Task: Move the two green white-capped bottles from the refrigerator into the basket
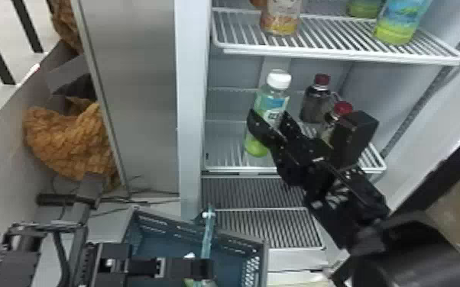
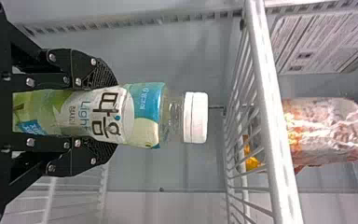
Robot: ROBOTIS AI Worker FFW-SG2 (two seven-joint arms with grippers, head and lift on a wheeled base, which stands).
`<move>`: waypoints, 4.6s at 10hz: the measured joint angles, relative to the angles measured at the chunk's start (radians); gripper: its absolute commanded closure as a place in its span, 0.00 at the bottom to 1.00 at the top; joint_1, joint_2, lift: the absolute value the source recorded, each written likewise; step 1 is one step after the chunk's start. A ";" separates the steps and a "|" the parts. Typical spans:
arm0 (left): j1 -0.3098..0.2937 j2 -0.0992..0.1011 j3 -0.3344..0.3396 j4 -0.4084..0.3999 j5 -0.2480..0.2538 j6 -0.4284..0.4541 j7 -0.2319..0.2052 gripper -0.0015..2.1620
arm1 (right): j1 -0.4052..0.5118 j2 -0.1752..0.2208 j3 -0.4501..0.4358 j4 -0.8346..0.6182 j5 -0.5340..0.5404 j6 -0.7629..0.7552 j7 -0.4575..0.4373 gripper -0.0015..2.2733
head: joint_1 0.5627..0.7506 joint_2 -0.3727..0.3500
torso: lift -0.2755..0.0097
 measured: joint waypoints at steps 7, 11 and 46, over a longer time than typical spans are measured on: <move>0.012 -0.002 0.011 -0.007 0.004 0.000 -0.001 0.54 | 0.289 0.021 -0.077 -0.433 -0.029 0.381 0.101 0.38 | 0.70 0.33 | 0.04; 0.017 -0.002 0.016 -0.007 0.004 0.000 -0.001 0.54 | 0.365 0.046 -0.116 -0.456 -0.040 0.587 0.183 0.38 | 0.70 0.32 | 0.04; 0.006 -0.003 0.004 -0.007 -0.002 0.000 0.000 0.54 | 0.490 0.089 -0.067 -0.170 0.001 -0.412 -0.130 0.05 | 0.70 0.14 | 0.04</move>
